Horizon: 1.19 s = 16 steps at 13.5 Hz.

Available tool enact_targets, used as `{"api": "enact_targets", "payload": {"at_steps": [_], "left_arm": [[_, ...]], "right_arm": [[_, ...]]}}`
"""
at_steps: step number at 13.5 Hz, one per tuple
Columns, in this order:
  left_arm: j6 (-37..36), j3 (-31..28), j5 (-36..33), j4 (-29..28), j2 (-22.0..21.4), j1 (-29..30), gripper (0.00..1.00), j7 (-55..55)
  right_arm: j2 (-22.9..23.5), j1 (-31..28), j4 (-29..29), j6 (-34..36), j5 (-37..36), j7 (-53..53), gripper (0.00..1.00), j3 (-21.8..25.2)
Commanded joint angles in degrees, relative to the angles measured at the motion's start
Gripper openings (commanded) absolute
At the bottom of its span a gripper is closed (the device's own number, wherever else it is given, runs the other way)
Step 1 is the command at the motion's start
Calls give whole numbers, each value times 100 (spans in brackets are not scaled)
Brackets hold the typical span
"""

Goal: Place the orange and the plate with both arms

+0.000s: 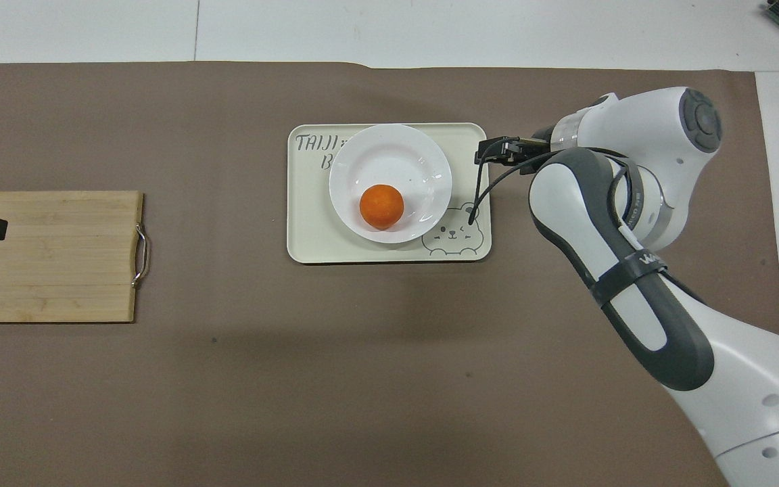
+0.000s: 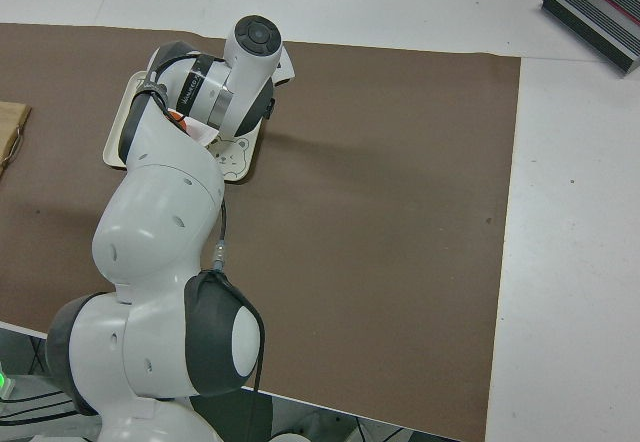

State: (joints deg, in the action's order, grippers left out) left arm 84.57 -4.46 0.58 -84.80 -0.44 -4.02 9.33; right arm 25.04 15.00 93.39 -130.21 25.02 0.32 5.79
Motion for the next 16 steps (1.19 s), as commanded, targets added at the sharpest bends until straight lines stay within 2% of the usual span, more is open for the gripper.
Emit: {"api": "enact_targets", "payload": {"at_steps": [1, 3, 5, 8, 12, 14, 16], "left_arm": [[-63, 51, -76, -37, -79, 51, 100, -54], [-63, 59, -76, -37, -79, 51, 100, -54], [-63, 59, -76, -37, -79, 51, 100, -54], [-63, 59, -76, -37, -79, 51, 100, -54], [-63, 59, -76, -37, -79, 51, 100, -54], [-63, 51, -76, -37, -79, 51, 100, -54], [-63, 59, -76, -37, -79, 51, 100, -54]], "right_arm": [[-314, -234, -214, 633, -1100, 74, 100, -43], [-603, -313, -382, 1197, -2006, -249, 100, -43], [-894, -453, -374, 1575, -2368, -662, 100, -34], [-1228, -831, -312, 1989, -2467, -972, 100, -43], [-1667, -911, -208, 2578, -2520, -253, 100, -43], [-2071, -981, 90, 2676, -2528, -251, 100, -34], [-2257, -1218, 171, 2816, -2528, -426, 100, -43]]}}
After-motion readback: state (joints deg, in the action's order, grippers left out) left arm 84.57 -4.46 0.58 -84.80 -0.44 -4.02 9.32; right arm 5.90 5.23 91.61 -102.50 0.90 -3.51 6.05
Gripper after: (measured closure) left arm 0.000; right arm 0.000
